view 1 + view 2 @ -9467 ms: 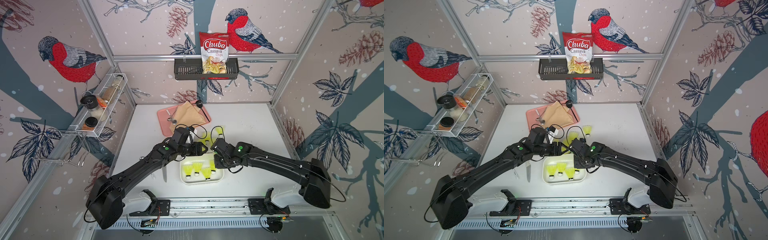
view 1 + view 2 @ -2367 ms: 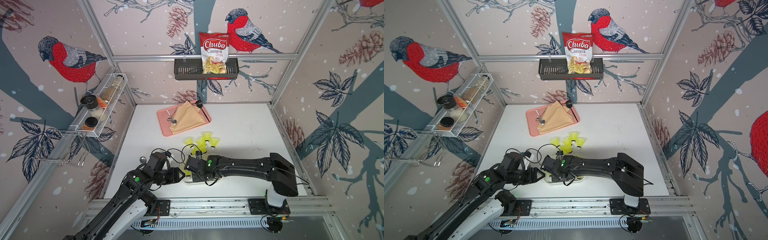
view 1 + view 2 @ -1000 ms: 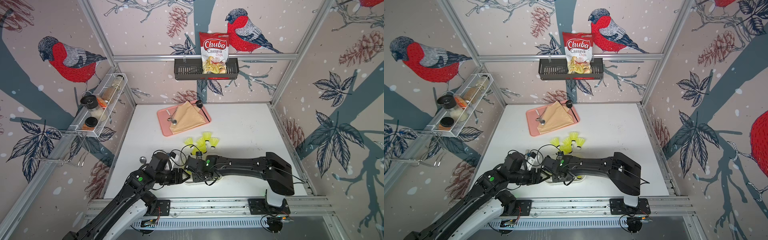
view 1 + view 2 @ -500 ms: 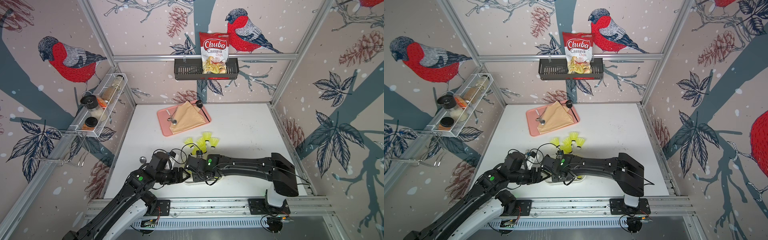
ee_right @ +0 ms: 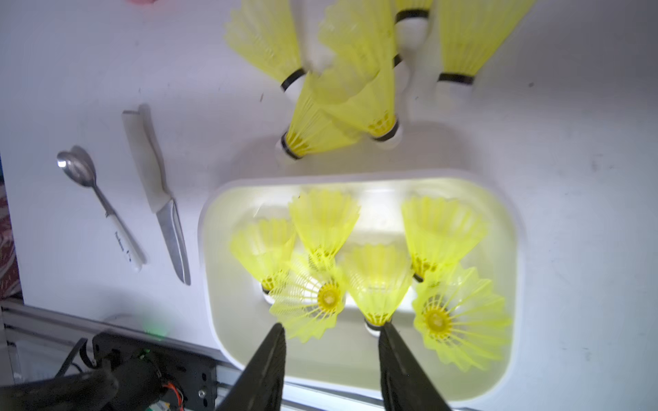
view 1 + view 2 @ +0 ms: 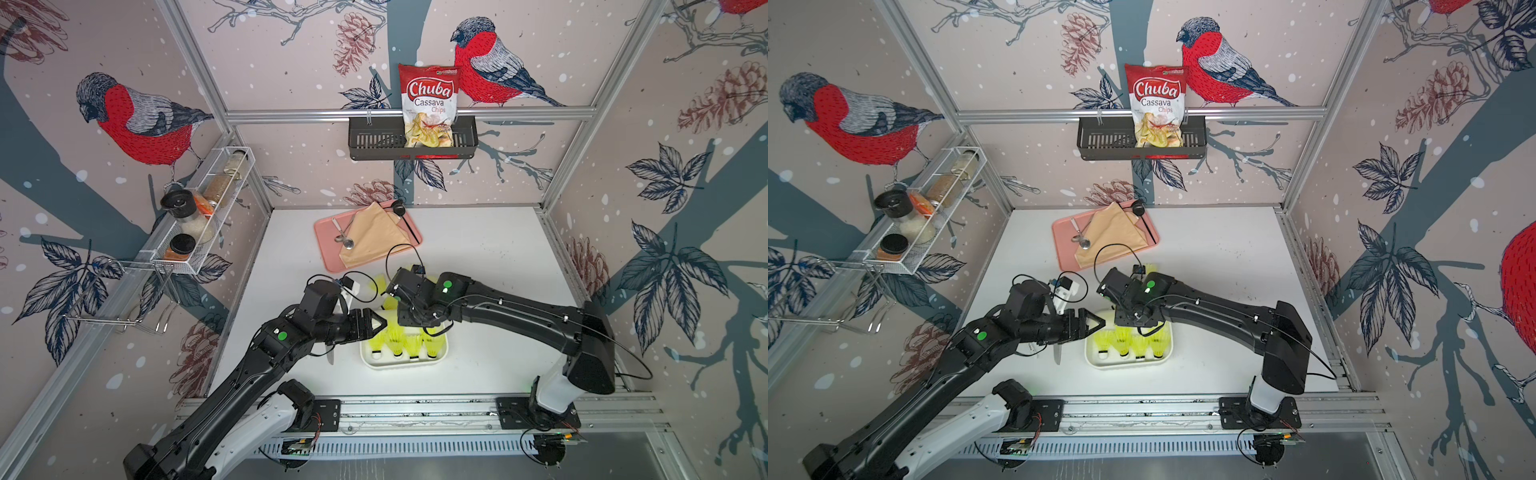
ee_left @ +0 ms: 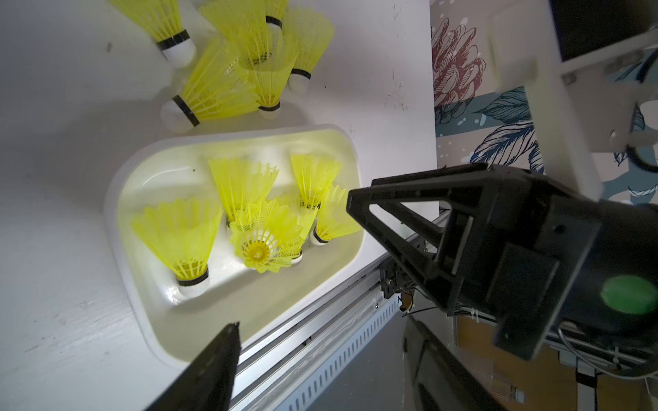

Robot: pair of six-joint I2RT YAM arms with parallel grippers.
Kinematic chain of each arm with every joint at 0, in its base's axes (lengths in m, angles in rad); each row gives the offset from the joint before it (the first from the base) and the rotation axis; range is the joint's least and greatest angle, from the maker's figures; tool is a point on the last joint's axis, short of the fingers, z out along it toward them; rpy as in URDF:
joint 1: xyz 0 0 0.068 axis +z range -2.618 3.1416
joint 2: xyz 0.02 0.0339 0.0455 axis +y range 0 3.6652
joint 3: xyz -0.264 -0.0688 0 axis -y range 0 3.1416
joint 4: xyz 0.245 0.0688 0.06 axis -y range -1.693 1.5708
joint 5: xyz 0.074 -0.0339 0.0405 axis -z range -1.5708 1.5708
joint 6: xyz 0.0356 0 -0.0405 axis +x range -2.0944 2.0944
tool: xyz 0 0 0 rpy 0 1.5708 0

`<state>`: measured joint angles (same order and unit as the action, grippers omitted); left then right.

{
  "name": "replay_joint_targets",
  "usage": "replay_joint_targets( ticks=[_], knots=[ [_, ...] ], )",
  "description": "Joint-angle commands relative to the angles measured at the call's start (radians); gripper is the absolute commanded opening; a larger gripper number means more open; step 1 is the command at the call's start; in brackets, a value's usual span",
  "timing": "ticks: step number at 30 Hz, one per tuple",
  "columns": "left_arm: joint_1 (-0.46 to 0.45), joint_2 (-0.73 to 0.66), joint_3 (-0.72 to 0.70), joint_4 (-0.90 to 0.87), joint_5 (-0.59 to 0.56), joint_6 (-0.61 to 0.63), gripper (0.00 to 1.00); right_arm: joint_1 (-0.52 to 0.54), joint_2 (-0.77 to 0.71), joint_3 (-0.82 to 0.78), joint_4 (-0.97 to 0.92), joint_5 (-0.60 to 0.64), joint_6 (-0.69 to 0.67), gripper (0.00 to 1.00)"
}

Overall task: Put the shuttlecocks into the storage box
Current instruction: Place the shuttlecock in the storage box, then pick up the shuttlecock at the center of the board.

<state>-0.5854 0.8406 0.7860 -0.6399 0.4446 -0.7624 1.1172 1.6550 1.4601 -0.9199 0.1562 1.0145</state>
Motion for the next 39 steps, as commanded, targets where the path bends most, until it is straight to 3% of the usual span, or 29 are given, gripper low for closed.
replay_joint_targets(
  ticks=[1,7,11,25,39],
  knots=[
    [0.009,0.084,0.048,0.116,-0.026,-0.003,0.76,-0.09,-0.018,-0.003,-0.031,0.009,-0.095,0.45],
    [0.07,0.247,0.074,0.26,0.013,-0.024,0.76,-0.3,-0.025,-0.115,0.084,-0.064,-0.196,0.45],
    [0.095,0.352,0.092,0.323,0.039,-0.021,0.76,-0.367,0.042,-0.133,0.137,-0.091,-0.242,0.46],
    [0.125,0.611,0.176,0.378,0.083,0.053,0.73,-0.384,0.267,-0.068,0.271,-0.168,-0.243,0.52],
    [0.13,0.644,0.166,0.406,0.089,0.064,0.73,-0.39,0.338,-0.073,0.307,-0.177,-0.22,0.47]
  ],
)
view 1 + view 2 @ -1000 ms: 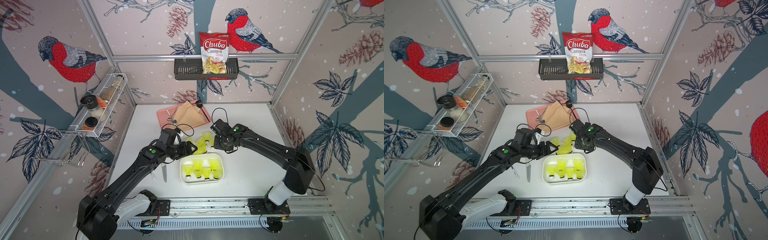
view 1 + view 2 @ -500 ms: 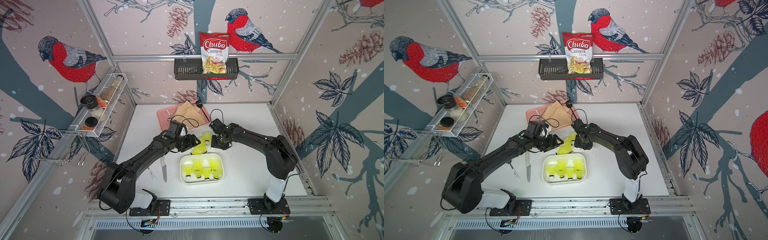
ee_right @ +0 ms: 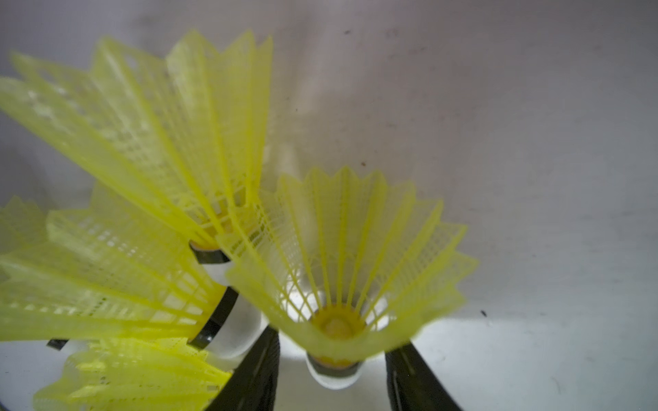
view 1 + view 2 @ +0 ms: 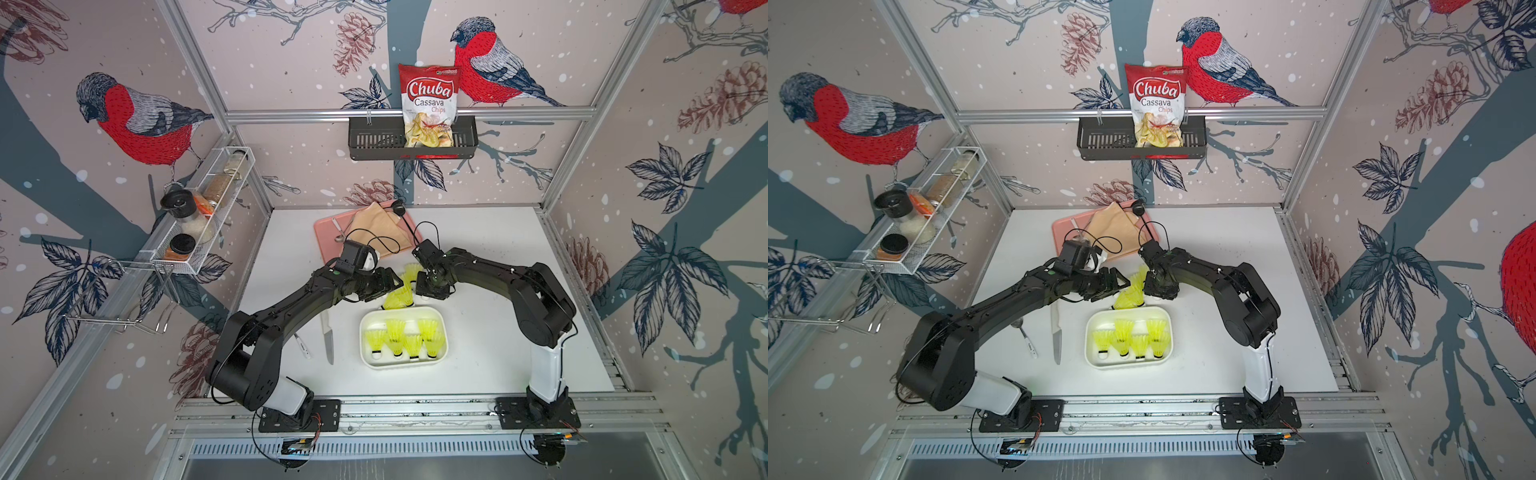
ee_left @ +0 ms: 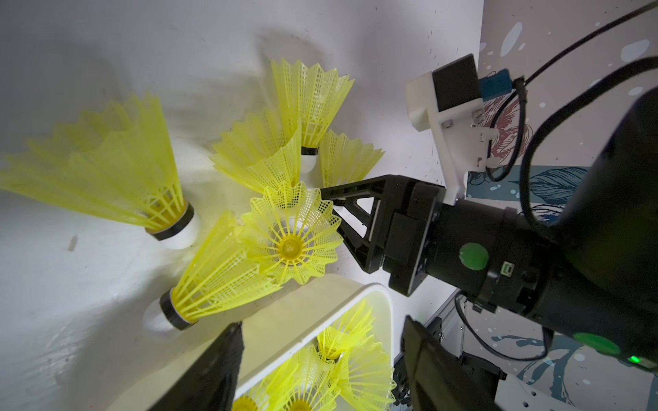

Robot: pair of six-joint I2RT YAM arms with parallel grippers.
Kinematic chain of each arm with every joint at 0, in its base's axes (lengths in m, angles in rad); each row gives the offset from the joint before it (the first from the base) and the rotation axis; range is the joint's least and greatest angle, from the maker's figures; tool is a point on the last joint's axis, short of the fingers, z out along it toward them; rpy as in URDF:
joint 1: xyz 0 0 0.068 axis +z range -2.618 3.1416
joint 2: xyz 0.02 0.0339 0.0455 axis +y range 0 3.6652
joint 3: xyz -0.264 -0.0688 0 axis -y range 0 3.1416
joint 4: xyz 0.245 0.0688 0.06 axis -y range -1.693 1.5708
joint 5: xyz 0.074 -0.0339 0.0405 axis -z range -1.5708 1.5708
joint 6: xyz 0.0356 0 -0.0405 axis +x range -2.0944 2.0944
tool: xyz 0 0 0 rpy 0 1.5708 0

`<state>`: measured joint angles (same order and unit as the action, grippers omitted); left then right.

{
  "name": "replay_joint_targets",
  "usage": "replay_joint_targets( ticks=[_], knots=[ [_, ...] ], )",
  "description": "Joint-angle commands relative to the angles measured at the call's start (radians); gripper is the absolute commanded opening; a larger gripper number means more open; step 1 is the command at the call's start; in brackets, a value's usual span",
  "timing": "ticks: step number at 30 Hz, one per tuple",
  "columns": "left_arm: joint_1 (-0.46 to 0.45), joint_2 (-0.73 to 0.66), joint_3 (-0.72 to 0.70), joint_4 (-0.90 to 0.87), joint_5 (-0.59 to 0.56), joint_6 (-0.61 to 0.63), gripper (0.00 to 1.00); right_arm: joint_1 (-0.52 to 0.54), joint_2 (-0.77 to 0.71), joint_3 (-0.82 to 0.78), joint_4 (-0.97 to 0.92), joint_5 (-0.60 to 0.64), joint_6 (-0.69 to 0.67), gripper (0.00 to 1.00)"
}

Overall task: Put the shuttlecocks into the storage box
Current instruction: Pick up the shuttlecock at the center of the board.

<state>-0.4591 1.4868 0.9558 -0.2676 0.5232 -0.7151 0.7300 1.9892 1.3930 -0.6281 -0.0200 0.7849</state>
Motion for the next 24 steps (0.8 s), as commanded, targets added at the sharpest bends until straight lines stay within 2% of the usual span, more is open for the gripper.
replay_joint_targets(
  ticks=[1,11,16,24],
  knots=[
    [0.004,-0.003,-0.007,0.036,0.013,0.016,0.73,-0.004,0.009,-0.005,0.016,0.001,0.011,0.46],
    [0.004,0.009,-0.028,0.085,0.043,0.011,0.73,-0.006,0.02,-0.029,0.029,0.02,0.01,0.34],
    [0.004,0.019,-0.025,0.104,0.065,0.007,0.74,-0.004,0.009,-0.034,0.033,0.024,0.011,0.25],
    [0.001,0.039,-0.011,0.129,0.111,0.005,0.75,0.006,-0.019,-0.041,0.033,0.032,0.014,0.22]
  ],
)
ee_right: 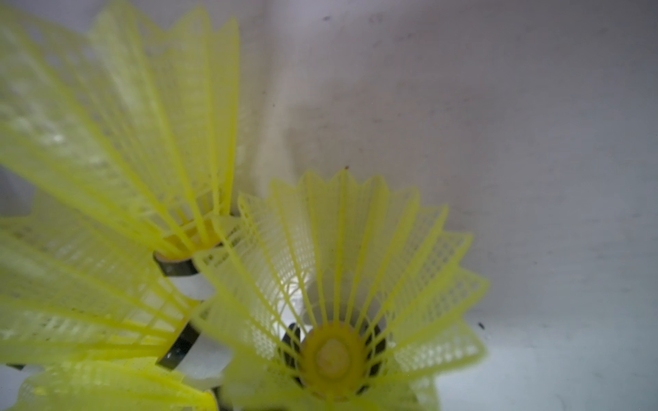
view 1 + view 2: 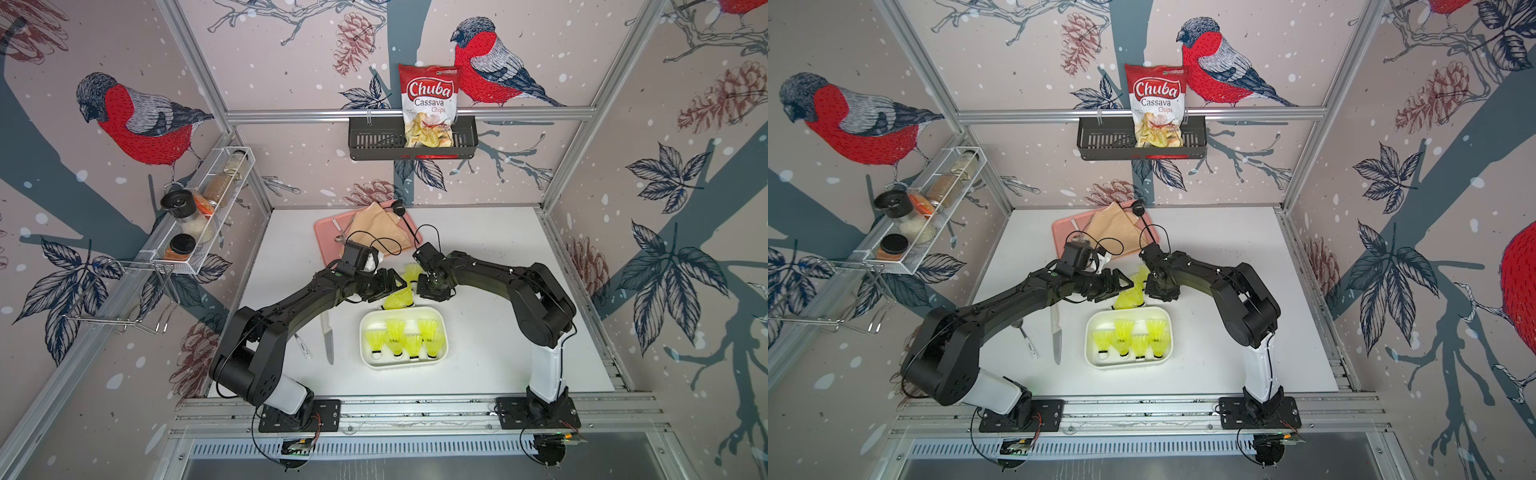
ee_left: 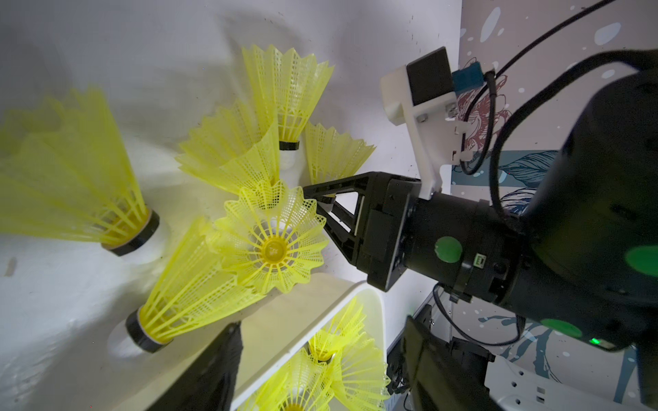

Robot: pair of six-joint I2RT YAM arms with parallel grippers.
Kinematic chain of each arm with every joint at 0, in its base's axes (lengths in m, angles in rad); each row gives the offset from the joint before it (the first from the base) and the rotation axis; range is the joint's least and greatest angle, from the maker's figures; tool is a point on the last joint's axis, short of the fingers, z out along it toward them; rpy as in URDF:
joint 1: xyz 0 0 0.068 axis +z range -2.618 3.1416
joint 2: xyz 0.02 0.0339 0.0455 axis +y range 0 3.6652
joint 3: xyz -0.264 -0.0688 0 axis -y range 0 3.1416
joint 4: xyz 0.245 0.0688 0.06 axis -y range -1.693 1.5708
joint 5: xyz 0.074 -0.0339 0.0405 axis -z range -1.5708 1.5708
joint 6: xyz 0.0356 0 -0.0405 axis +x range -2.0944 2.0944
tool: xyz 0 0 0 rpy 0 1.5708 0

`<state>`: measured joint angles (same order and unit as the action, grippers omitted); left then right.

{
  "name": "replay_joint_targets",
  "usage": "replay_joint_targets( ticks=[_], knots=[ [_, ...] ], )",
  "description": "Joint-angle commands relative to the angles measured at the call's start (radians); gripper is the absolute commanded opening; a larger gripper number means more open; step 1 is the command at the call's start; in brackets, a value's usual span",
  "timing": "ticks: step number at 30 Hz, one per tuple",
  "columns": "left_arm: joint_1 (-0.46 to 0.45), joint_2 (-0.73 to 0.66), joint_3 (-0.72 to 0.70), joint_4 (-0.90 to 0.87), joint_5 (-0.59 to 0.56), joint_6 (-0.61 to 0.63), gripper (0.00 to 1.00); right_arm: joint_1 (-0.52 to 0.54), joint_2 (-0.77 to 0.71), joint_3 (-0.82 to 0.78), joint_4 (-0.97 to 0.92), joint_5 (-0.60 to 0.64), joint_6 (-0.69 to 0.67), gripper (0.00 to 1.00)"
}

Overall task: Put the shuttlecocks into the storage box
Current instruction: Pick up the shuttlecock at the center of the board.

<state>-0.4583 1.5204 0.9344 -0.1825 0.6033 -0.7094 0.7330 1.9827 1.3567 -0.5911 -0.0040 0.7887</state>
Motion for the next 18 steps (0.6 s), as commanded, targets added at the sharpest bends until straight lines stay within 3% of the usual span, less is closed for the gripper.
replay_joint_targets(
  ticks=[1,10,18],
  knots=[
    [0.0,0.009,0.015,0.044,0.032,0.0,0.75,0.003,-0.018,-0.006,-0.004,0.015,0.011,0.22],
    [-0.003,-0.013,0.033,0.035,0.023,-0.002,0.75,0.0,-0.093,-0.008,-0.041,0.058,0.008,0.21],
    [-0.003,-0.131,0.033,-0.053,-0.044,0.021,0.75,0.046,-0.215,-0.003,-0.106,0.115,0.004,0.21]
  ],
)
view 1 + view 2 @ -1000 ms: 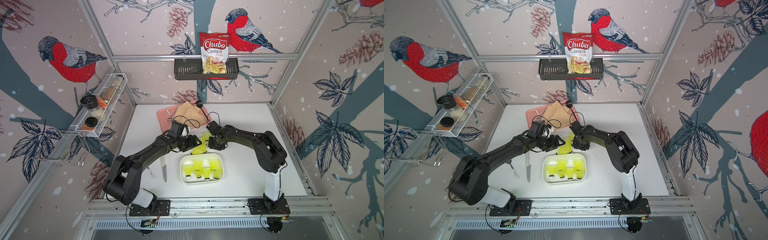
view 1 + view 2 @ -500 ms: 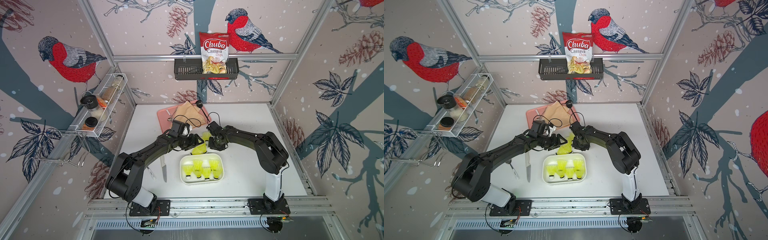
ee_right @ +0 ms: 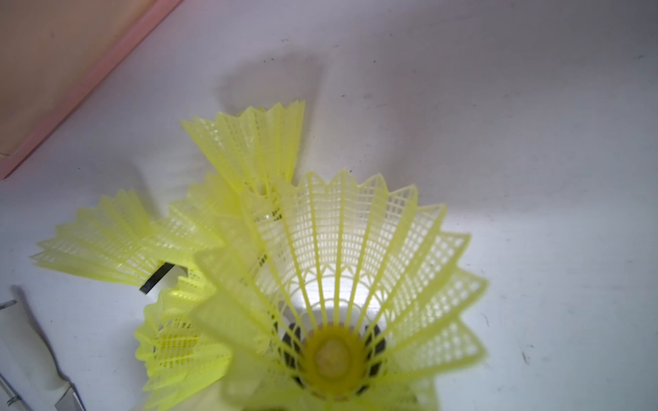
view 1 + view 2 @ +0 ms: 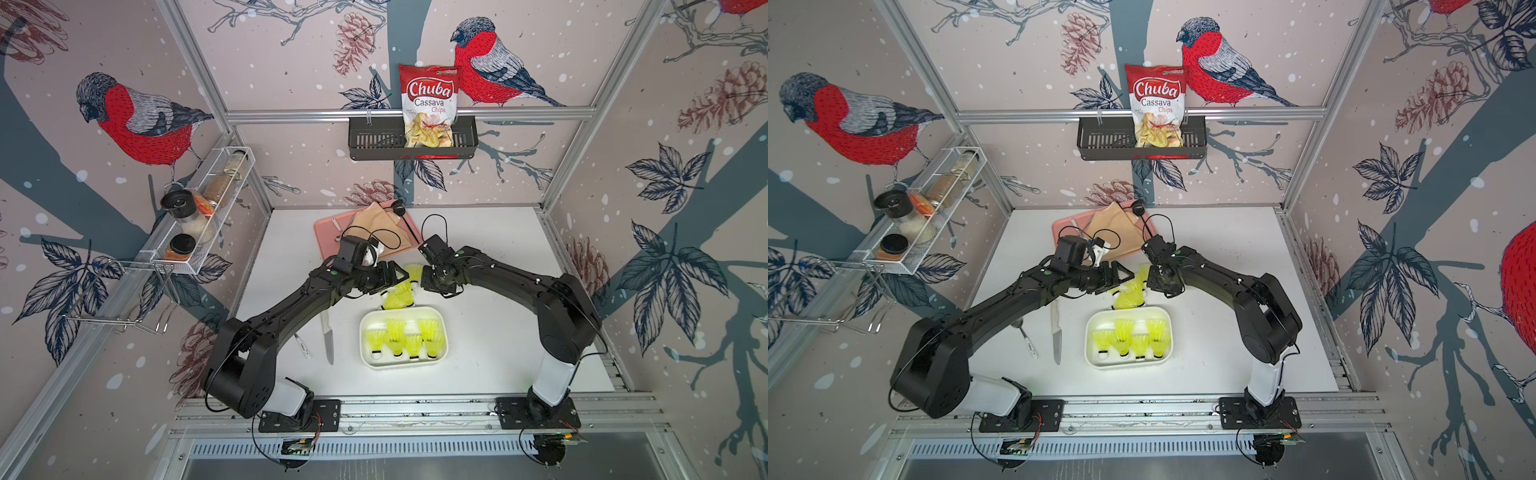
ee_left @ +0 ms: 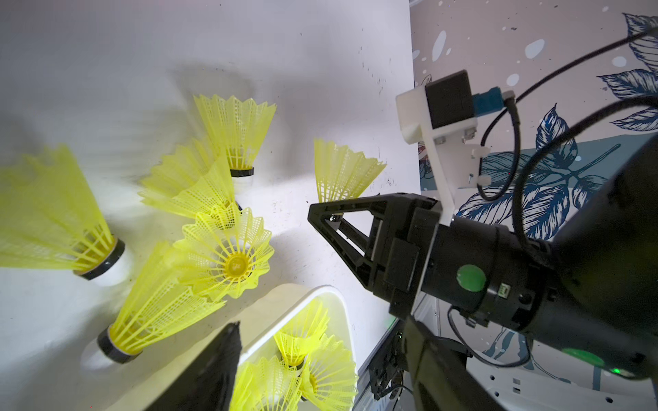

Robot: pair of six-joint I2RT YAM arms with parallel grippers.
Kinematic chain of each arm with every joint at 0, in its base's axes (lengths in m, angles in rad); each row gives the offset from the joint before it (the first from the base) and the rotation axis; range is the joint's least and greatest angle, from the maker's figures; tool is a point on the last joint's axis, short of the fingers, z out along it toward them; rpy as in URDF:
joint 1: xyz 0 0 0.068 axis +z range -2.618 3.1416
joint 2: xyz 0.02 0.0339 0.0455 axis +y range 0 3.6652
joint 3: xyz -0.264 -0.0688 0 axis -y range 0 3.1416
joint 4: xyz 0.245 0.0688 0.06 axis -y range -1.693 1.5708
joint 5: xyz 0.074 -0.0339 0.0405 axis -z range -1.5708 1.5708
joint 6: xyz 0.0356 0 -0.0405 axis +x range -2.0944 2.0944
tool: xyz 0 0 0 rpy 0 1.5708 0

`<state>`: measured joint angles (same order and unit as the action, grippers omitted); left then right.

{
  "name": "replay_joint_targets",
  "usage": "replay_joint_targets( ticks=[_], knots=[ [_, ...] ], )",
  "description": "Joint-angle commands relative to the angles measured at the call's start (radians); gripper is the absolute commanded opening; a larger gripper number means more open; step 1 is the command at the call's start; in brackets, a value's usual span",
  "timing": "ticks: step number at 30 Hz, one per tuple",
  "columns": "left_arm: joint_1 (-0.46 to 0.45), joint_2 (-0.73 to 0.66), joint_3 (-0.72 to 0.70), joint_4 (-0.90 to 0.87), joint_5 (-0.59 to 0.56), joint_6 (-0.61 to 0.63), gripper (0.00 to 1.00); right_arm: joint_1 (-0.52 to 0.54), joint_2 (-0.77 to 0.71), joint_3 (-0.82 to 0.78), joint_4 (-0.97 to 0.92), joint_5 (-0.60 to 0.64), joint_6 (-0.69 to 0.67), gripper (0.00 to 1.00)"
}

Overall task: Put the shuttlecocks into the storage box
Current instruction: Pick up the shuttlecock at the center of the board, then place the shuttlecock in the storage box.

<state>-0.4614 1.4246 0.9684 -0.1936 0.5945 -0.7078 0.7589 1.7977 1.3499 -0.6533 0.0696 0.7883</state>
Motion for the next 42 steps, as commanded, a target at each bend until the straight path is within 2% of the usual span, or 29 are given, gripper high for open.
replay_joint_targets(
  ticks=[1,6,12,16,22,29,42],
  knots=[
    [0.0,-0.058,-0.008,-0.061,-0.044,0.024,0.75,0.036,-0.046,0.002,-0.05,0.048,0.007,0.21],
    [0.0,-0.202,-0.057,-0.158,-0.09,0.04,0.75,0.141,-0.118,-0.006,-0.069,0.079,0.047,0.21],
    [0.0,-0.428,-0.138,-0.323,-0.164,0.044,0.75,0.328,-0.156,-0.007,-0.077,0.119,0.123,0.2],
    [0.001,-0.597,-0.191,-0.439,-0.21,0.026,0.75,0.461,-0.149,-0.002,-0.068,0.143,0.181,0.21],
    [0.0,-0.788,-0.234,-0.599,-0.234,0.005,0.74,0.601,-0.083,0.018,-0.038,0.144,0.244,0.21],
    [0.0,-0.911,-0.254,-0.716,-0.236,-0.016,0.73,0.671,0.002,0.067,-0.028,0.136,0.279,0.21],
    [0.0,-0.986,-0.295,-0.759,-0.211,-0.035,0.72,0.66,0.077,0.075,-0.02,0.126,0.278,0.21]
  ],
)
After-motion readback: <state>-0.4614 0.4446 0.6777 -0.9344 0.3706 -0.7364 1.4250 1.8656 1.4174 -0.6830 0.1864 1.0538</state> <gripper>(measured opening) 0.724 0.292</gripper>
